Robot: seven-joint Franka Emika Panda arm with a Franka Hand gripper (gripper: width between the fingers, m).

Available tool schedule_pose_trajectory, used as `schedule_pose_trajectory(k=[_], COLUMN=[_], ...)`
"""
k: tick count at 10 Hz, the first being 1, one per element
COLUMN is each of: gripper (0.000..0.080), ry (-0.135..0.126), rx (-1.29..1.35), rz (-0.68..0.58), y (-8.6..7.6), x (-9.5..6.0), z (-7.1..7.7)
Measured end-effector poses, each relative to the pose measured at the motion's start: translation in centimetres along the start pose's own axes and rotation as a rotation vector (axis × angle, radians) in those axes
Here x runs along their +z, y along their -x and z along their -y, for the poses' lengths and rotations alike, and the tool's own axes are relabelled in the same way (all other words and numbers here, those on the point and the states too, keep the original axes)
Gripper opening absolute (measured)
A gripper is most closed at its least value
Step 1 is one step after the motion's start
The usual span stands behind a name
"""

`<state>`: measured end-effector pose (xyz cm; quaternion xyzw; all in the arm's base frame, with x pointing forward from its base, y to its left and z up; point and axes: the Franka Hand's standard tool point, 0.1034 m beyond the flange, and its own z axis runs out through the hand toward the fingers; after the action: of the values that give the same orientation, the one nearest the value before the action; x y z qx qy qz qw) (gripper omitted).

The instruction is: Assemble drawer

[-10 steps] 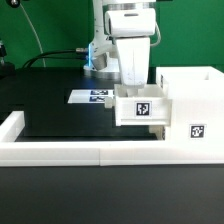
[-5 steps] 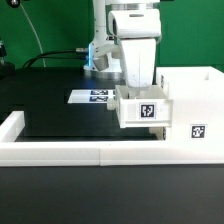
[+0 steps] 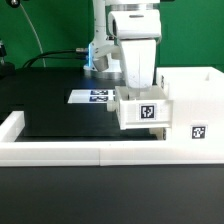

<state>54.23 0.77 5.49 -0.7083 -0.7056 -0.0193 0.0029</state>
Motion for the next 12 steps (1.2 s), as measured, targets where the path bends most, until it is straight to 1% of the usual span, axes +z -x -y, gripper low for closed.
schedule_pose_trajectory(k=[2,4,6,7,8,9,10,11,12], gripper=[0.0041,0.0041,0.0042,0.0042,0.011,0.011,0.0295,0.0295,0.0496], ry=[0.003,0.006,0.032,0.03,0.029,0.029,0.031,0.036,0.043], rx=[0.011,-0.007,-0.007,-0.007,-0.007,-0.005,0.002,0.007,0.016], rz=[0.0,-0.005,-0.013,-0.012,-0.012,-0.011,-0.008,-0.006,-0.002], y=[-0.4,-1.6,-1.8,-1.8,-1.8,-1.7,-1.4,-1.4,-1.4], x=[-0.2,-0.2,-0.1,-0.2,-0.2,-0.2,-0.6,-0.9,-1.6], z=[0.0,0.0,0.1,0.1,0.1,0.1,0.0,0.0,-0.2])
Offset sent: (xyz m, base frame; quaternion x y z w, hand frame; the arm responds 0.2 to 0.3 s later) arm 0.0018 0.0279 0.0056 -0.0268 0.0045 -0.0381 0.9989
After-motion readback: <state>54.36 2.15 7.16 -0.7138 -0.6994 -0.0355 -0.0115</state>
